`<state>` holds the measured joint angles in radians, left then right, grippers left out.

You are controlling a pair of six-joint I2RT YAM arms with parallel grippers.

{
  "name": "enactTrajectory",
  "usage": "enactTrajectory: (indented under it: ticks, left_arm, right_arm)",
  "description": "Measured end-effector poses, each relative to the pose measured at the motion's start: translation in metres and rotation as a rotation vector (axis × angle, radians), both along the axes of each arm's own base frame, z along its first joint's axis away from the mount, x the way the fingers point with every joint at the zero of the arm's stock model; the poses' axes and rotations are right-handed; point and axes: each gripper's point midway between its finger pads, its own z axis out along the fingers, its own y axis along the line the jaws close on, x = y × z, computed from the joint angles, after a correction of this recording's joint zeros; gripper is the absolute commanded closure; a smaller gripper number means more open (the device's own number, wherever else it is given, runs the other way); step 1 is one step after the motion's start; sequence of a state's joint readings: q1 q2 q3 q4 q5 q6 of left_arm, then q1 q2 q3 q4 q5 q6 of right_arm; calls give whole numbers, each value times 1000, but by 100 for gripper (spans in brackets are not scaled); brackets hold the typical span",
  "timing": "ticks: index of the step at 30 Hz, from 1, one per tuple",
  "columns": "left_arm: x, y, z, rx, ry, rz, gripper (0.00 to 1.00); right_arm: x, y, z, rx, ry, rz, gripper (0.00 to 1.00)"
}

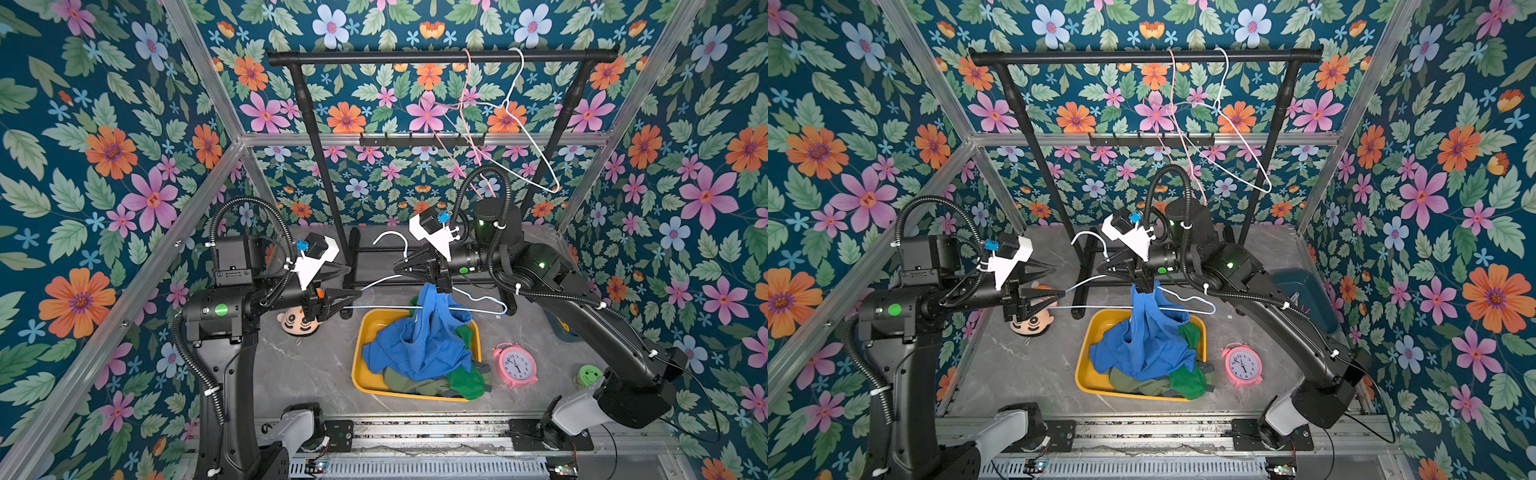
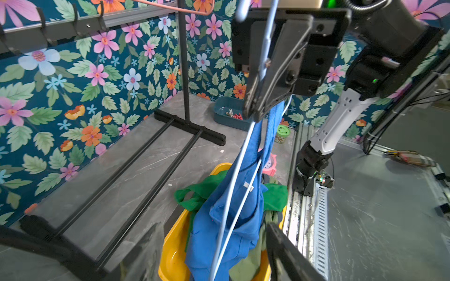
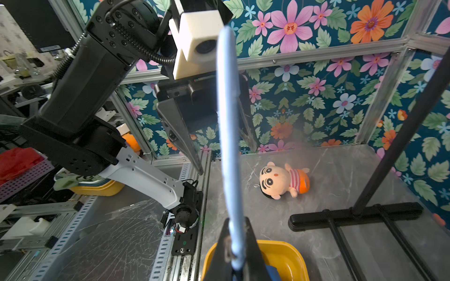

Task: Remove the clothespins securing tank tops to the hanger
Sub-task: Remove the tank top from the hanger.

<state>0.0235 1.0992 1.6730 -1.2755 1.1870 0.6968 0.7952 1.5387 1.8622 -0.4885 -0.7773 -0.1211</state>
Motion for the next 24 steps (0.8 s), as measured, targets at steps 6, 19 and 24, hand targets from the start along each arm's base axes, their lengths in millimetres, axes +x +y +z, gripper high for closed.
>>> enactTrajectory:
  ticks: [6, 19, 24]
  left_arm:
    - [-5, -8, -6, -11, 31, -56, 33]
    - [-10, -16, -14, -5, 53, -99, 97]
    - [-13, -16, -20, 4, 63, -103, 100]
  right_arm:
    - [-6, 5, 7, 24, 35, 59, 100]
    - [-9, 14, 3, 21, 57, 92, 100]
    - [-6, 16, -2, 19, 71, 84, 100]
